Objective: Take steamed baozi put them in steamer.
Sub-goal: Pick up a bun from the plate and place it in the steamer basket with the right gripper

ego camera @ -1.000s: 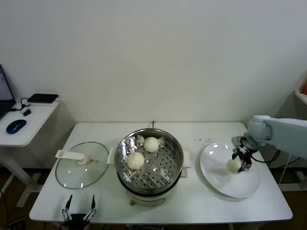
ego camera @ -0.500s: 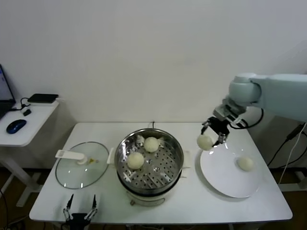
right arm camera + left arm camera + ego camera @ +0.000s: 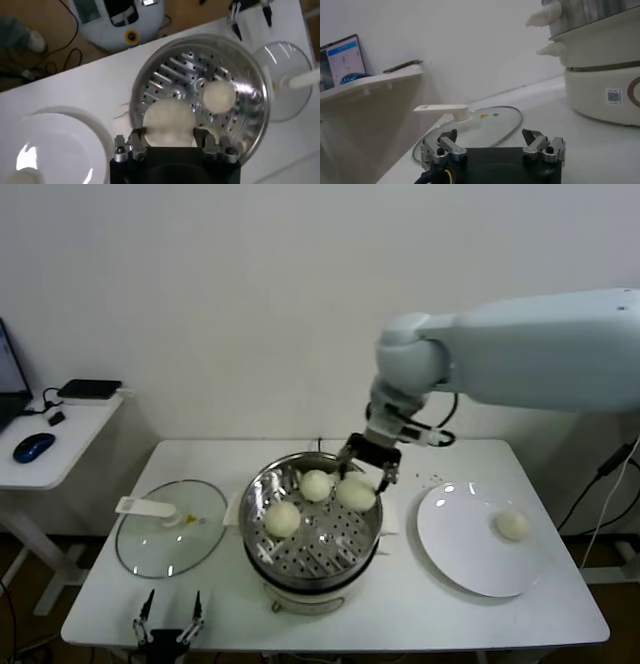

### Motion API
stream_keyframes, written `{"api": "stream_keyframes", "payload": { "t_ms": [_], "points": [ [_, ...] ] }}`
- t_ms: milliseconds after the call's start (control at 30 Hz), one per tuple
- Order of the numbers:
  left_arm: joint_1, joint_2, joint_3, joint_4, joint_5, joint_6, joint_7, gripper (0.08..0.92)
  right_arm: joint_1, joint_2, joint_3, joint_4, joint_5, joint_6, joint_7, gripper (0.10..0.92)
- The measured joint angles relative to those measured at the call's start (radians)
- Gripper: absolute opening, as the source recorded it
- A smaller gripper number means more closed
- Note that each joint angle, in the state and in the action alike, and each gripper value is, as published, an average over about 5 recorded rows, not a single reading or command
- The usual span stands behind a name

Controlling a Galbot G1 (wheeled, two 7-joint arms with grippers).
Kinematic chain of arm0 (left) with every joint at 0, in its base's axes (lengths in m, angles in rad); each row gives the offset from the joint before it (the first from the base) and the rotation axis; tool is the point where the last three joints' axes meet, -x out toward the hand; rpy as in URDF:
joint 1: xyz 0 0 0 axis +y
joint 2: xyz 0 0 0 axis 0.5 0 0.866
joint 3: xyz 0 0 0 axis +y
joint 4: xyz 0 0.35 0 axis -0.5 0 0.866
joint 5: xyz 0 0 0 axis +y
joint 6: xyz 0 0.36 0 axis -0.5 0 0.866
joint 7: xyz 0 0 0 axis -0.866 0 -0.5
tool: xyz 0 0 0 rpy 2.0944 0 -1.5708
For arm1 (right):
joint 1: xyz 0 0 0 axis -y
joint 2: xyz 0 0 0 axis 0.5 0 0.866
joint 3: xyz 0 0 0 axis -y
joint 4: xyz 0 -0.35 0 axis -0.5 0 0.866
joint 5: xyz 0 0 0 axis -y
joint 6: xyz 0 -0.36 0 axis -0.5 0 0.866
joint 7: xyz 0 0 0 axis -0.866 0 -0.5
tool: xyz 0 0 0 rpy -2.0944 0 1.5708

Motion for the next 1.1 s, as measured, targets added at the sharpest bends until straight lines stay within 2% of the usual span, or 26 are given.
{"api": "stream_keyframes", "payload": {
  "t_ms": [300,767,1100],
  "points": [
    [0.000,0.000,-0.008,0.004,-0.012,0.000,0.000,0.823,-0.122,0.145,0.026,-0.042,-0.068,-0.001,0.020,0.653],
    [-0.001,0.000,-0.009,0.007,-0.016,-0.003,0.000,0.823,-0.264,0.254,0.047,-0.107,-0.156,-0.012,0.052,0.660],
    [0.000,0.000,-0.011,0.006,-0.018,-0.003,0.000,0.823,-0.263,0.254,0.038,-0.129,-0.131,0.009,0.056,0.817]
  ]
}}
